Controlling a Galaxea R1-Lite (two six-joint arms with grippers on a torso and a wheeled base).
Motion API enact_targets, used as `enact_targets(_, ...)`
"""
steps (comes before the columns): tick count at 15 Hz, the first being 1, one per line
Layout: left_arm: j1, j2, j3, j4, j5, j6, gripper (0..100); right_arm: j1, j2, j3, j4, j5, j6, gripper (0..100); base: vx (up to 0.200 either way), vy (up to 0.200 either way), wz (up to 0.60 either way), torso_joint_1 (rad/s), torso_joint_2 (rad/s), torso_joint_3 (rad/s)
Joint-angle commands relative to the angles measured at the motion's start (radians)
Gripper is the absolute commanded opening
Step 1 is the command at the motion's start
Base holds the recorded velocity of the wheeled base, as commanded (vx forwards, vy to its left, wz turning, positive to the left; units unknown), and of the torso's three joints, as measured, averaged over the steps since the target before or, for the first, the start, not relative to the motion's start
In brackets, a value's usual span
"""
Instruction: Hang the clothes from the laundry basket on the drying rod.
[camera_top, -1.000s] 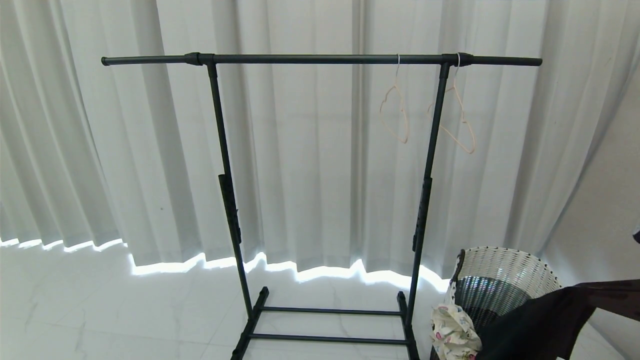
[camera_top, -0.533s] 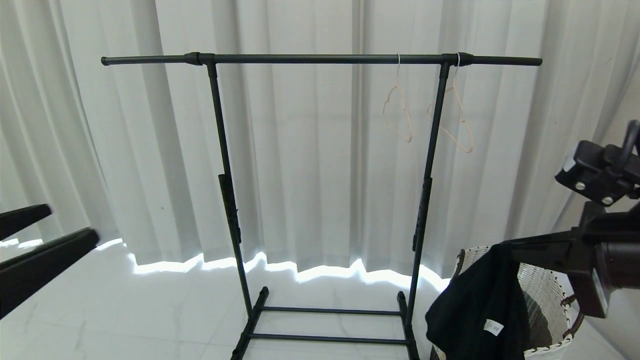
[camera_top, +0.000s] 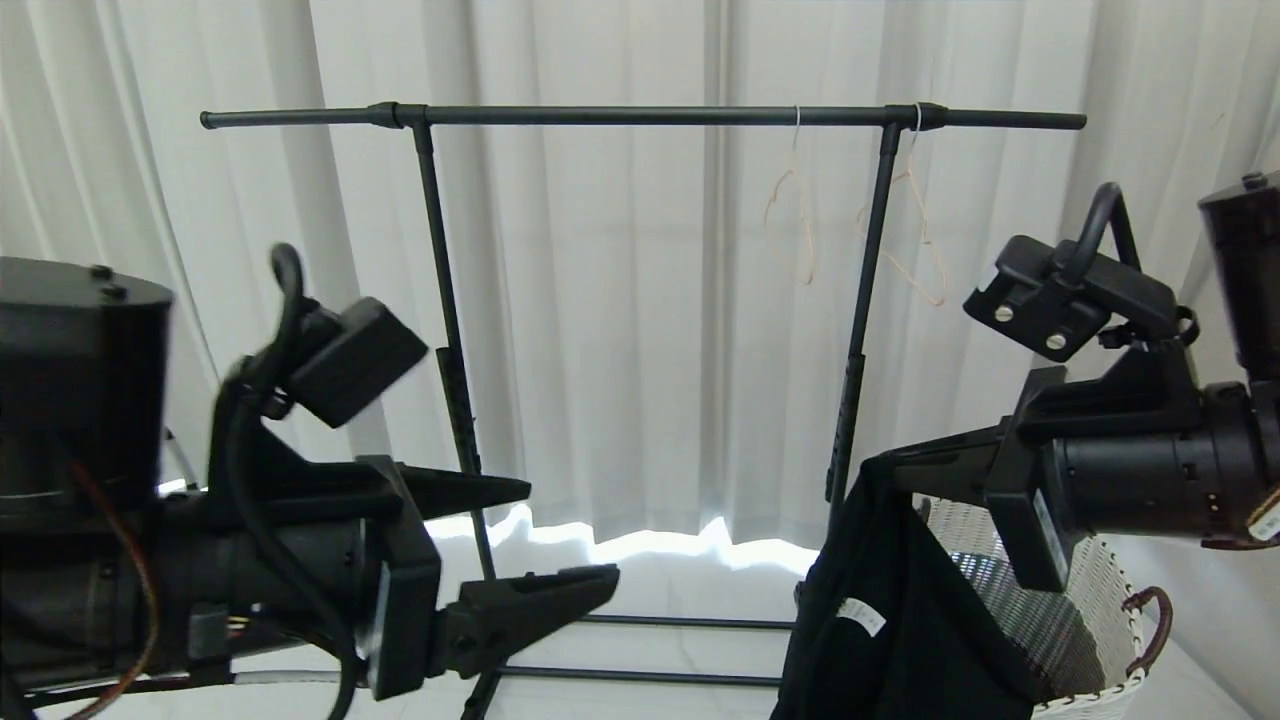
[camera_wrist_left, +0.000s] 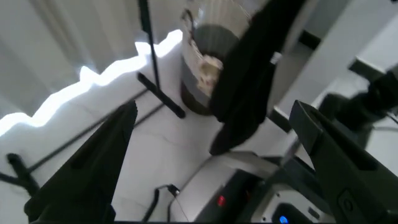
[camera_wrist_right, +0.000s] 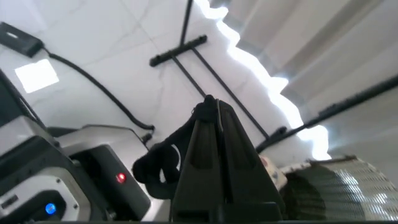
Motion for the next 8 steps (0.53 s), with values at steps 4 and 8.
enact_targets(4,-0.100,0.205,-0.006,-0.023,-0.014,0.000,100,0.064,0.041,-0.011,-0.033,-0.001,0.025,0,0.000,0.000,0.00,0.000,0.00,0.000)
enact_targets(8,-0.101,0.271,-0.006,-0.073,-0.150,0.000,100,0.084,0.040,-0.030,-0.035,0.000,0.028,0,0.000,0.000,0.00,0.000,0.00,0.000)
